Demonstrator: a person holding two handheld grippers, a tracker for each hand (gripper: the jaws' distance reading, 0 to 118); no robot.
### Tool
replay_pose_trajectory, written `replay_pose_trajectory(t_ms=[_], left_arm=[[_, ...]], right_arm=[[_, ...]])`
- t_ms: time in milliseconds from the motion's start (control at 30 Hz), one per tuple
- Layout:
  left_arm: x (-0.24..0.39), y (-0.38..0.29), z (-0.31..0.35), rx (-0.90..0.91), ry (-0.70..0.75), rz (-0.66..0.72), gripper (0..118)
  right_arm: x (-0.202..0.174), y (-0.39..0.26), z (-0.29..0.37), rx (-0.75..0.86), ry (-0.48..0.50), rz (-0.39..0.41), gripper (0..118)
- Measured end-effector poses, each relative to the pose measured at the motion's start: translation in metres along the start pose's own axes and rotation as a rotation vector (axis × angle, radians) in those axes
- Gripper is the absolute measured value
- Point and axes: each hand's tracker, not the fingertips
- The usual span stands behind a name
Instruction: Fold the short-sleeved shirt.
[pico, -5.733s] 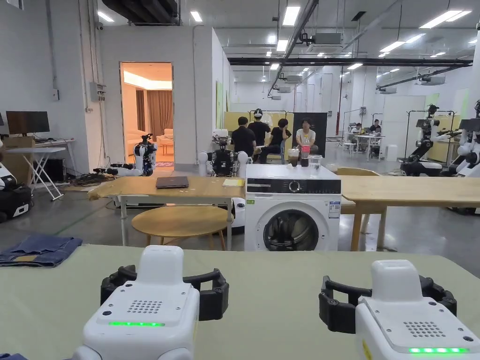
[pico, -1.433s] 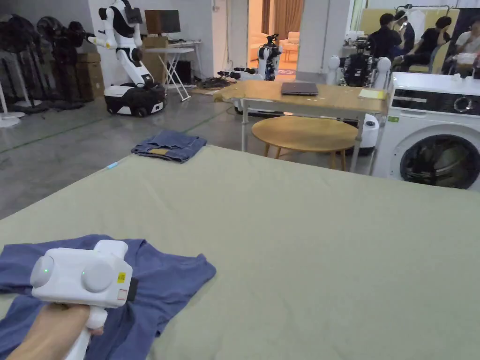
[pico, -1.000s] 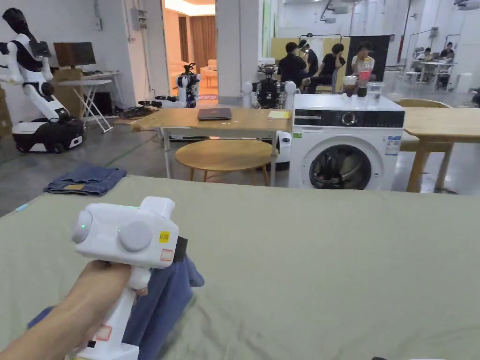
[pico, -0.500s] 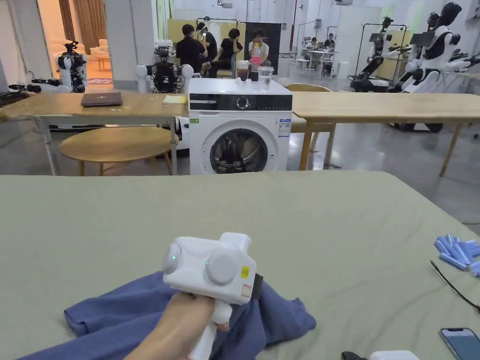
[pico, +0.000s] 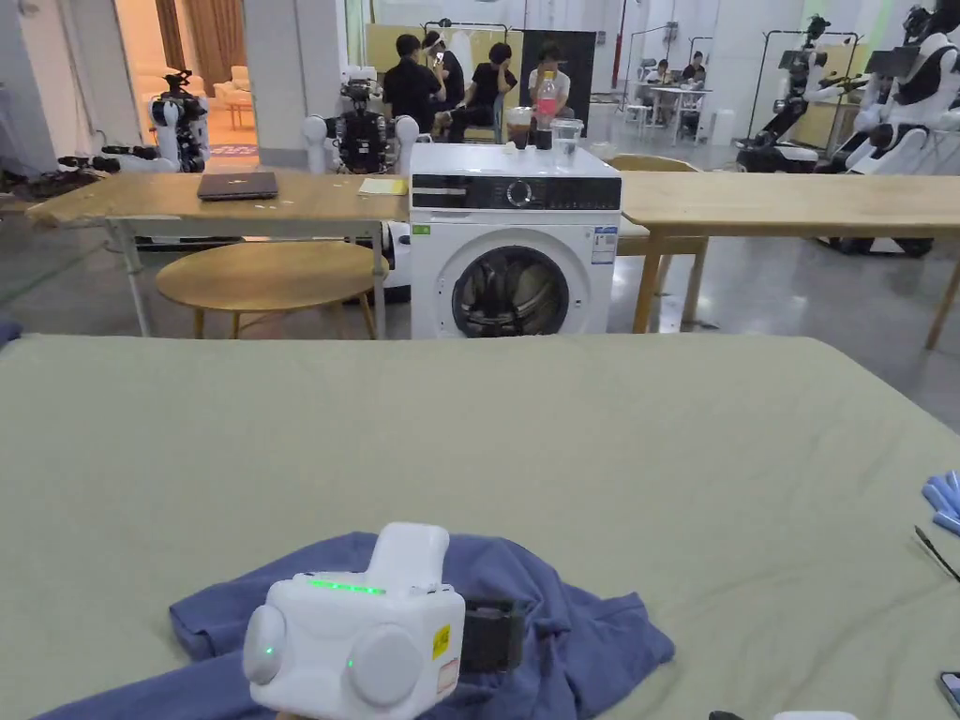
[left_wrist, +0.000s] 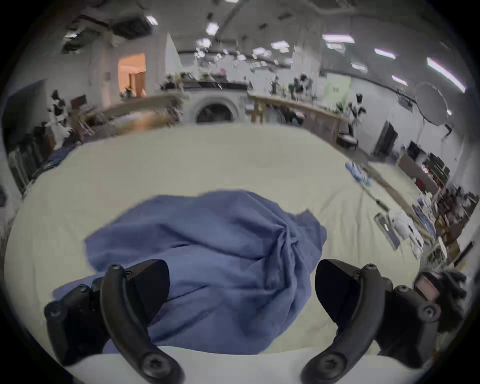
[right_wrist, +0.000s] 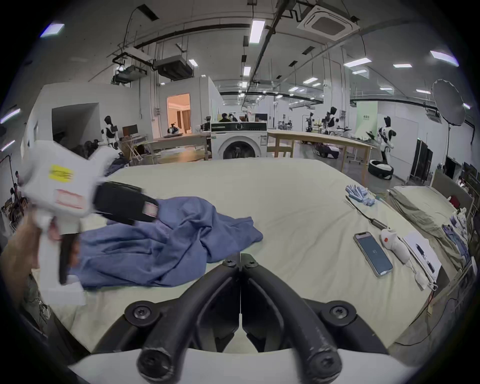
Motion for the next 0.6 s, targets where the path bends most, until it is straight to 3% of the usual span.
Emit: replay_pose_trajectory(t_ms=[33, 67, 100, 133, 167, 300, 400, 600], left_arm=[[-0.008, -0.007, 0.023, 0.042, 0.027, 0.026, 112], [-0.018, -0.014, 0.051, 0.111, 0.050, 0.064, 101], [-0.025, -0.023, 0.074, 0.166, 0.076, 0.078, 74], [-0.032, -0.035, 0.100, 0.213, 0.120, 0.086, 32], [-0.039, -0.047, 0.121, 0.262, 0.182, 0.119, 0], [-0.068, -0.086, 0.180, 0.294, 0.268, 0.219, 0], [-0.080, -0.101, 0.206, 0.306, 0.366, 0.210, 0], [-0.113, -0.101, 0.207, 0.261, 0.415, 0.236, 0]], right_arm=[[-0.002, 0.002, 0.000, 0.005, 0.006, 0.007, 0], [-0.005, 0.002, 0.002, 0.015, 0.008, 0.015, 0], [-0.008, 0.003, 0.003, 0.022, 0.005, 0.022, 0], [-0.009, 0.003, 0.004, 0.028, 0.012, 0.022, 0], [-0.011, 0.004, 0.006, 0.032, 0.024, 0.016, 0], [-0.018, 0.006, 0.014, 0.051, 0.047, 0.017, 0], [-0.023, 0.007, 0.019, 0.065, 0.063, 0.029, 0], [-0.035, 0.010, 0.016, 0.066, 0.088, 0.038, 0]])
